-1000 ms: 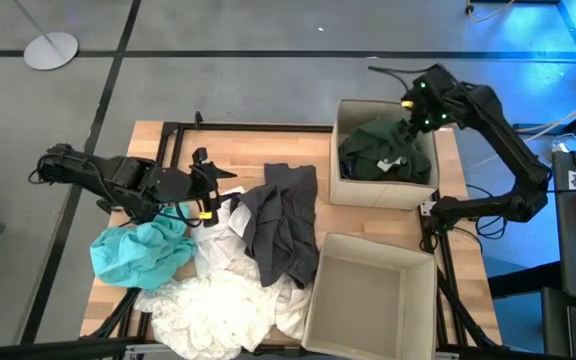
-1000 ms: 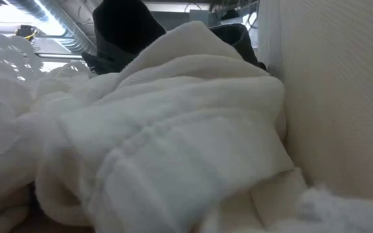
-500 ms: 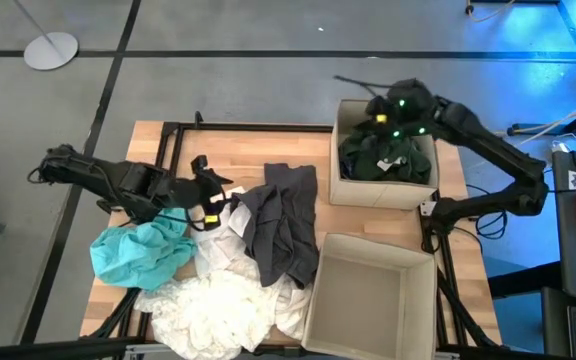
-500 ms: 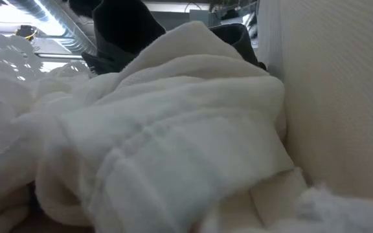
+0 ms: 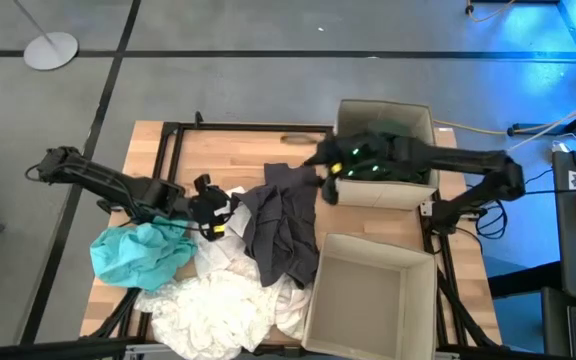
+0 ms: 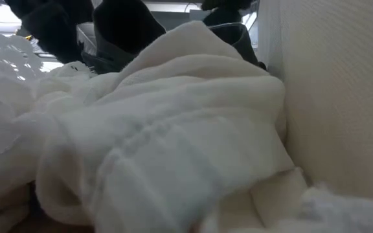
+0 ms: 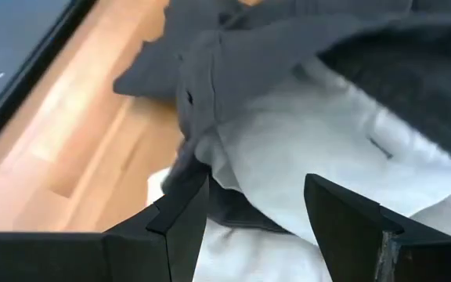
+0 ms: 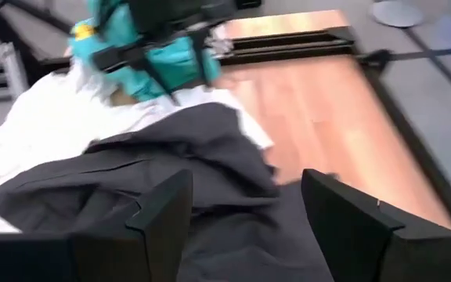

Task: Sort clothes
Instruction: Put the grey pants into the top laundry organizer

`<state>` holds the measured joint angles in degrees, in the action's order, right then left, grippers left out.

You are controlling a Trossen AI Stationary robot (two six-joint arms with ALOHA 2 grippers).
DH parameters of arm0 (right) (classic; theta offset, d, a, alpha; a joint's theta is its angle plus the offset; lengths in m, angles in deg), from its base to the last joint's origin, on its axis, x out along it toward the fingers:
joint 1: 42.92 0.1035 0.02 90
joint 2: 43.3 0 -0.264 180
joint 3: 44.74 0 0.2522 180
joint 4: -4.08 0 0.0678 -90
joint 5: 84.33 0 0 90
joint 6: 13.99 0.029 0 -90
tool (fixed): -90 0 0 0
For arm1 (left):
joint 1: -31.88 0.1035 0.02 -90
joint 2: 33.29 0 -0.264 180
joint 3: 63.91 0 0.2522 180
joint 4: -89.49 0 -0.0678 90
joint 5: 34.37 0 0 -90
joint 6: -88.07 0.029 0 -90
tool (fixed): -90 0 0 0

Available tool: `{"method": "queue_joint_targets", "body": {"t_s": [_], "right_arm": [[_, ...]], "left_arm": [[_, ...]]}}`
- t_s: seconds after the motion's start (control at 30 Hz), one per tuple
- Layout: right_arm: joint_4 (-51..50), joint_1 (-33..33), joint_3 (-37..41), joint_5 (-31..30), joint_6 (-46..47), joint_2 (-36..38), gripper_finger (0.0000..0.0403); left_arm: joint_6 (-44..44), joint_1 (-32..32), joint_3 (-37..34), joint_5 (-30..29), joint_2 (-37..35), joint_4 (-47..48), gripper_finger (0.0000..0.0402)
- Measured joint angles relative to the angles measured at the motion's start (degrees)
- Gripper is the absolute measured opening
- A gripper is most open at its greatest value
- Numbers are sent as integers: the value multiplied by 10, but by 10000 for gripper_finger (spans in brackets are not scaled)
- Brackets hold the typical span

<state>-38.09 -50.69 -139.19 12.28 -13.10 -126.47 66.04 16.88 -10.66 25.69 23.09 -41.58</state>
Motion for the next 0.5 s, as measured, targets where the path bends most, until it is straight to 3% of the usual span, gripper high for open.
{"method": "queue_joint_targets", "body": {"t_s": [0.5], "right_arm": [[14, 73, -89, 2, -27, -186, 243]], "left_arm": [[-19, 0, -125, 32, -1, -154, 203]]}}
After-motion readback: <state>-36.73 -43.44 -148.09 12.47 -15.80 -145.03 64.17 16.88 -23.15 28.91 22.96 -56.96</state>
